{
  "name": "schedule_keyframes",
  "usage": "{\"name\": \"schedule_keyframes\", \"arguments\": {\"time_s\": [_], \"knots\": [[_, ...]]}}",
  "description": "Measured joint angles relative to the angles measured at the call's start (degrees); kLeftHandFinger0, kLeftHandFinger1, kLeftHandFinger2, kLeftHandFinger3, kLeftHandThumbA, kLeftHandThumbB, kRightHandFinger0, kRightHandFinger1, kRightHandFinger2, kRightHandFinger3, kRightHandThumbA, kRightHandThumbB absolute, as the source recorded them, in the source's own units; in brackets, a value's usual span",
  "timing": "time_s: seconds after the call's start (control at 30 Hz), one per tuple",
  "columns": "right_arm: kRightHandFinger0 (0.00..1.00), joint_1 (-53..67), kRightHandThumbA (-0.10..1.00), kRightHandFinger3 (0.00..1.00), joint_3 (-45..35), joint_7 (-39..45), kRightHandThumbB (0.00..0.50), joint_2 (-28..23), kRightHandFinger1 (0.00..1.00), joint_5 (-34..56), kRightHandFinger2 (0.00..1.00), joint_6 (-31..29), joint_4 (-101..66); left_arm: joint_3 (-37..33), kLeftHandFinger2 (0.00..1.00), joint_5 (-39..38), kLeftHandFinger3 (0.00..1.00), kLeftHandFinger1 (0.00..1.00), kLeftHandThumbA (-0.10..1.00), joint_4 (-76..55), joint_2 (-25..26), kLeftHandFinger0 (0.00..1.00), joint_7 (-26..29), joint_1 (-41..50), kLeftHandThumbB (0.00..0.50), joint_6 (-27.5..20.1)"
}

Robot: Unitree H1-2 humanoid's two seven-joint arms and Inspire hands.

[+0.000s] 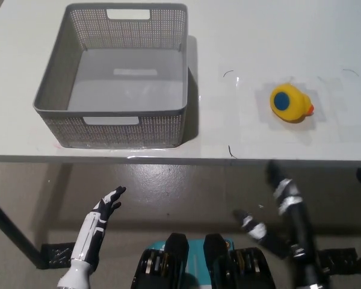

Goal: Use the right hand to pick up a yellow duck toy and place it into a container on the left hand side

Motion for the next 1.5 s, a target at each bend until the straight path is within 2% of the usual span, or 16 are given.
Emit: {"name": "schedule_keyframes", "arguments": {"time_s": [0.07, 0.13, 0.17, 0.23, 0.37, 0.43, 0.57, 0.67, 0.83, 0.97, 1.03, 1.1, 1.2, 1.5], "knots": [[1.0, -1.39, 0.9, 1.0, -1.36, 0.05, 0.456, -2.38, 1.0, -1.65, 1.0, 0.9, -4.28, -0.03, 1.0, 0.0, 1.0, 1.0, 1.0, 0.0, 0.0, 1.0, -0.01, -0.03, 0.5, -0.21], [1.0, -3.34, 0.84, 1.0, -2.25, 0.2, 0.468, -4.26, 1.0, -2.71, 1.0, 2.14, -6.76, -0.09, 1.0, 0.01, 1.0, 1.0, 1.0, 0.0, 0.01, 1.0, 0.0, -0.03, 0.5, -0.3], [1.0, -3.97, 0.8, 1.0, -2.41, 0.28, 0.454, -4.78, 1.0, -2.98, 1.0, 2.56, -7.37, -0.12, 1.0, 0.02, 1.0, 1.0, 1.0, 0.0, 0.01, 1.0, 0.0, -0.03, 0.5, -0.32], [1.0, -6.81, 0.88, 1.0, -3.21, 0.76, 0.46, -6.73, 1.0, -4.06, 1.0, 4.77, -9.19, -0.21, 1.0, 0.03, 1.0, 1.0, 1.0, 0.0, 0.01, 1.0, 0.0, -0.02, 0.5, -0.41], [1.0, -12.81, 0.85, 1.0, -4.37, 1.73, 0.444, -10.3, 1.0, -6.4, 1.0, 9.93, -9.82, -0.24, 1.0, 0.13, 1.0, 1.0, 1.0, 0.01, 0.05, 1.0, 0.01, 0.01, 0.5, -0.44], [1.0, -15.12, 0.82, 1.0, -4.56, 2.2, 0.414, -11.57, 1.0, -6.81, 1.0, 11.79, -9.24, -0.27, 1.0, 0.19, 1.0, 1.0, 1.0, 0.01, 0.12, 1.0, 0.01, 0.03, 0.5, -0.44], [1.0, -23.89, 0.85, 1.0, -4.8, 3.9, 0.411, -15.74, 1.0, -7.23, 1.0, 16.62, -3.58, -0.46, 1.0, 0.24, 1.0, 1.0, 1.0, 0.01, 0.28, 1.0, -0.01, 0.04, 0.5, -0.52], [1.0, -30.24, 0.91, 1.0, -4.46, 4.67, 0.456, -17.82, 1.0, -7.91, 1.0, 18.87, 3.17, -0.58, 1.0, 0.27, 1.0, 1.0, 1.0, 0.01, 0.34, 1.0, -0.01, 0.04, 0.5, -0.56], [1.0, -40.08, 0.87, 1.0, -1.22, 6.38, 0.468, -20.52, 1.0, -9.88, 1.0, 22.18, 15.77, -0.75, 1.0, 0.28, 1.0, 1.0, 1.0, -0.01, 0.58, 1.0, -0.03, 0.16, 0.5, -0.6], [1.0, -47.06, 0.89, 1.0, 2.45, 8.11, 0.486, -21.61, 1.0, -11.45, 1.0, 23.27, 26.7, -1.03, 1.0, 0.31, 1.0, 1.0, 1.0, -0.03, 0.73, 1.0, -0.03, 0.32, 0.5, -0.63], [1.0, -49.5, 0.88, 1.0, 3.8, 8.79, 0.478, -21.82, 1.0, -11.93, 1.0, 23.29, 30.9, -1.16, 1.0, 0.34, 1.0, 1.0, 1.0, -0.04, 0.79, 1.0, -0.03, 0.37, 0.5, -0.66], [1.0, -53.88, 0.91, 1.0, 5.97, 10.13, 0.498, -22.02, 1.0, -12.55, 1.0, 23.29, 38.48, -1.48, 1.0, 0.45, 1.0, 1.0, 1.0, -0.16, 0.9, 1.0, -0.01, 0.43, 0.5, -0.72], [1.0, -56.56, 1.0, 1.0, 7.4, 11.39, 0.5, -22.05, 1.0, -13.04, 1.0, 23.26, 43.55, -1.67, 1.0, 0.56, 1.0, 1.0, 1.0, -0.17, 0.94, 1.0, -0.01, 0.44, 0.5, -0.75], [1.0, -63.01, 1.0, 1.0, 12.47, 18.71, 0.5, -22.07, 1.0, -13.72, 1.0, 22.89, 58.3, -2.71, 1.0, 1.18, 1.0, 1.0, 1.0, -0.2, 1.07, 1.0, 0.0, 0.54, 0.5, -0.79]]}}
